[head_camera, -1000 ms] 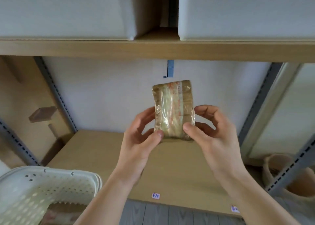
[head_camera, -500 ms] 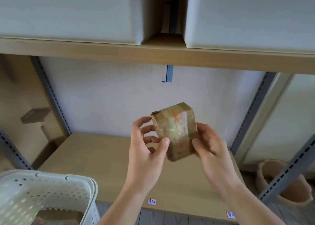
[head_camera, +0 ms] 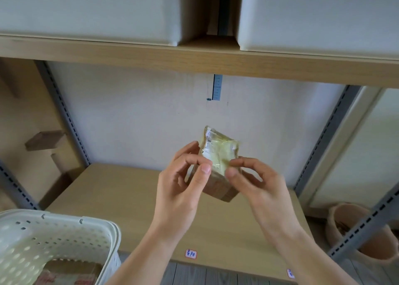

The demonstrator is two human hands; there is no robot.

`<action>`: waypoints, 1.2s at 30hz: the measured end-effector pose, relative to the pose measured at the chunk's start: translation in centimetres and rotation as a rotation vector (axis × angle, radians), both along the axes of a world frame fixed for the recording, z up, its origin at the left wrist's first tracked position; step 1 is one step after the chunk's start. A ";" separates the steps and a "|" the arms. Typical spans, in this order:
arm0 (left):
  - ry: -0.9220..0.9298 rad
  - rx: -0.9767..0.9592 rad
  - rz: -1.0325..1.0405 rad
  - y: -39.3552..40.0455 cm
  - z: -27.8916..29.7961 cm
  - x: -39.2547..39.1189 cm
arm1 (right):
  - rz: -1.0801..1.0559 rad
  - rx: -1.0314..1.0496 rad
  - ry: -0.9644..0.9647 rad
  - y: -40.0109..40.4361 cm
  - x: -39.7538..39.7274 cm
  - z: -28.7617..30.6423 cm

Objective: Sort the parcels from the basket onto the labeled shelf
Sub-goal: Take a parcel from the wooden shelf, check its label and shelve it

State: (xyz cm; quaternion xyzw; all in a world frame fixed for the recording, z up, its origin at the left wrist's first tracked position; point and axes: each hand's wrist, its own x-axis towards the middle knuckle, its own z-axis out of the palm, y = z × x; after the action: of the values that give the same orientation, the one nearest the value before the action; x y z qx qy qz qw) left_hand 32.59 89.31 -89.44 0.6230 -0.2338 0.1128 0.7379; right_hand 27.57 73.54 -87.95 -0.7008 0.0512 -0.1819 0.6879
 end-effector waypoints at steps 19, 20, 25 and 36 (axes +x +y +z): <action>0.377 -0.332 -0.393 0.8 0.7 -0.6 | 0.122 0.125 -0.113 -0.6 0.3 -0.2; 0.368 -0.320 -0.382 0.8 0.7 -0.5 | 0.113 0.129 -0.115 -0.7 0.3 -0.1; 0.240 -0.222 -0.250 1.2 1.1 -0.7 | 0.089 0.142 -0.127 -0.6 -0.1 0.9; 0.066 -0.250 -0.275 3.8 3.4 -3.2 | 0.138 0.164 -0.376 0.9 -3.1 2.3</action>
State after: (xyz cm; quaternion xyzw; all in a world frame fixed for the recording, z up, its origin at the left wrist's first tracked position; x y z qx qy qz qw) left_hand 29.36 93.12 -86.00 0.4923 -0.2765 0.0186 0.8252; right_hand 24.47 74.47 -85.62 -0.5980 -0.1114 -0.2574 0.7508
